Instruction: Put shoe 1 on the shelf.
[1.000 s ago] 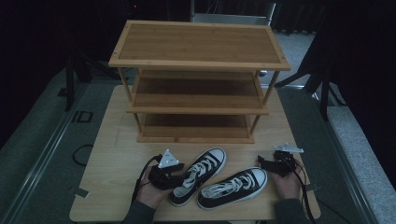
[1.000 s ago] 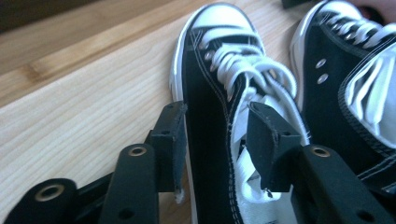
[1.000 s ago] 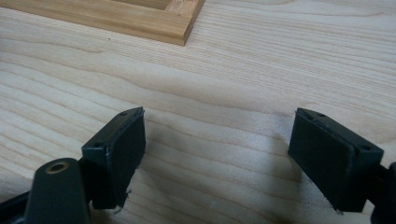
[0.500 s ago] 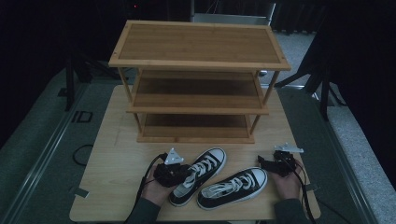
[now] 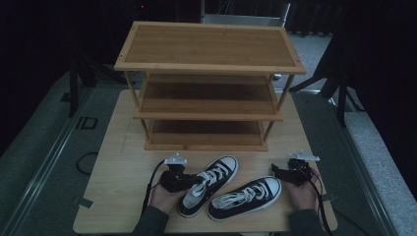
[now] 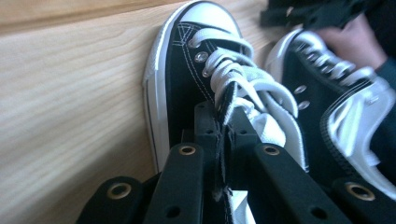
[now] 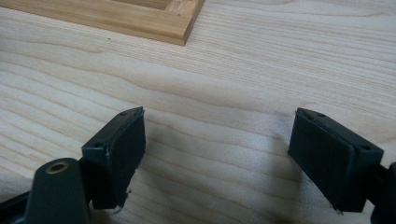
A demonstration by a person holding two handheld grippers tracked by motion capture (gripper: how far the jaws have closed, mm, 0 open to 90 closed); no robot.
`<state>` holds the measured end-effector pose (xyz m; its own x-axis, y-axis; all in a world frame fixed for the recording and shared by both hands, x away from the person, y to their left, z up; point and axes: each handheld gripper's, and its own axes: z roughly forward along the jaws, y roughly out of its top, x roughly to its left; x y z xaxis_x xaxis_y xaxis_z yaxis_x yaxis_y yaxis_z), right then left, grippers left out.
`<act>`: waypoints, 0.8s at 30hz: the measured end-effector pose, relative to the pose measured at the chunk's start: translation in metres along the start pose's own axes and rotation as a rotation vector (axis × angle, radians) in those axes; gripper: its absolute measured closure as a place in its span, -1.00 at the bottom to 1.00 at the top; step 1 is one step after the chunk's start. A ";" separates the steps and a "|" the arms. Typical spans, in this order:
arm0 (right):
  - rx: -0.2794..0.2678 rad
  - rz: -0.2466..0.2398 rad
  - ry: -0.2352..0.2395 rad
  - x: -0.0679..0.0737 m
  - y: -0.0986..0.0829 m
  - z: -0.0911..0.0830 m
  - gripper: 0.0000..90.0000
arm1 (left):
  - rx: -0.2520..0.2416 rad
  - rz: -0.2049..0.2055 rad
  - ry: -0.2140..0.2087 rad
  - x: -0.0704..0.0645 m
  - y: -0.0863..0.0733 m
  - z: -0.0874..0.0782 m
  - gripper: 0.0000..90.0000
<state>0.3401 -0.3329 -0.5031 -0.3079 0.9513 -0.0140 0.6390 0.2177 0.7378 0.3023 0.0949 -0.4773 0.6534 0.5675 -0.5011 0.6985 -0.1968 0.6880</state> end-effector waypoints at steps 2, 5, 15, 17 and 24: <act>0.000 0.000 0.000 0.000 0.000 0.000 -0.59 | -0.007 -0.023 -0.019 0.003 -0.001 0.000 0.94; 0.000 0.001 0.000 0.000 0.000 0.000 -0.59 | -0.025 -0.037 -0.042 0.003 -0.001 -0.002 0.95; 0.000 0.001 0.000 0.000 0.000 0.000 -0.59 | -0.135 -0.060 -0.048 0.009 0.003 -0.033 0.95; 0.000 0.001 0.000 0.000 0.000 0.000 -0.59 | -0.161 -0.070 -0.045 0.012 0.004 -0.042 0.95; 0.000 0.001 0.000 0.000 0.000 0.000 -0.59 | -0.235 -0.070 -0.025 0.008 0.011 -0.075 0.95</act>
<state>0.3401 -0.3328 -0.5031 -0.3073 0.9515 -0.0131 0.6395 0.2167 0.7376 0.2939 0.1571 -0.4346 0.6149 0.5526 -0.5626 0.6571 0.0354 0.7530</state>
